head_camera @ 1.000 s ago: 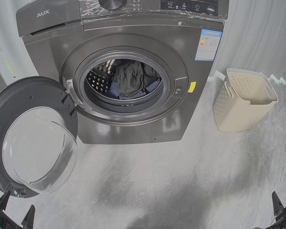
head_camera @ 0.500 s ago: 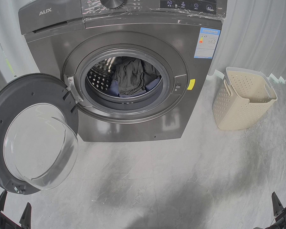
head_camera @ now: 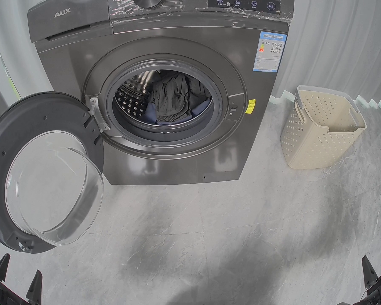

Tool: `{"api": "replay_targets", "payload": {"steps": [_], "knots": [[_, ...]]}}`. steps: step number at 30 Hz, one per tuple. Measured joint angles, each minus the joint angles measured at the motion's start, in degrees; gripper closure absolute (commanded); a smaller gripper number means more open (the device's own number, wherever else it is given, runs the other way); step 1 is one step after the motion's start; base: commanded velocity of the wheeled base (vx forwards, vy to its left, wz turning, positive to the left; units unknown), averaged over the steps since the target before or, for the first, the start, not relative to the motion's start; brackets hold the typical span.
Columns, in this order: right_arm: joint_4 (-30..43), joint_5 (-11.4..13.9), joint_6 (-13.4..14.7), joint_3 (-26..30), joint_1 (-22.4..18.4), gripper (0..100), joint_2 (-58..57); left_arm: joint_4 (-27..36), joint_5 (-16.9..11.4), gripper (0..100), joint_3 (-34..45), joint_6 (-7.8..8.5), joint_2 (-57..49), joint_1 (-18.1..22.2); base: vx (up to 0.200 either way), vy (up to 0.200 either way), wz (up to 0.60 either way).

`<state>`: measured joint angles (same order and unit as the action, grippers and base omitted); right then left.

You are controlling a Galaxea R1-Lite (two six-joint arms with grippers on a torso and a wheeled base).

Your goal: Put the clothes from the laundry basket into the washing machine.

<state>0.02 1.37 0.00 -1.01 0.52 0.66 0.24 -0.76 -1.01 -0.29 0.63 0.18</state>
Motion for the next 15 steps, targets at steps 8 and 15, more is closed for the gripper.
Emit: {"api": "replay_targets", "payload": {"steps": [8,15], "knots": [[0.0,0.1,0.0,0.0,0.0,0,0.0,0.1,0.0,0,0.0,-0.37,0.0,-0.1,0.000,0.000,0.00],[0.0,0.1,0.0,0.0,0.0,0,0.1,0.1,0.0,0,0.0,-0.41,0.0,0.0,0.000,0.000,0.00]]}}
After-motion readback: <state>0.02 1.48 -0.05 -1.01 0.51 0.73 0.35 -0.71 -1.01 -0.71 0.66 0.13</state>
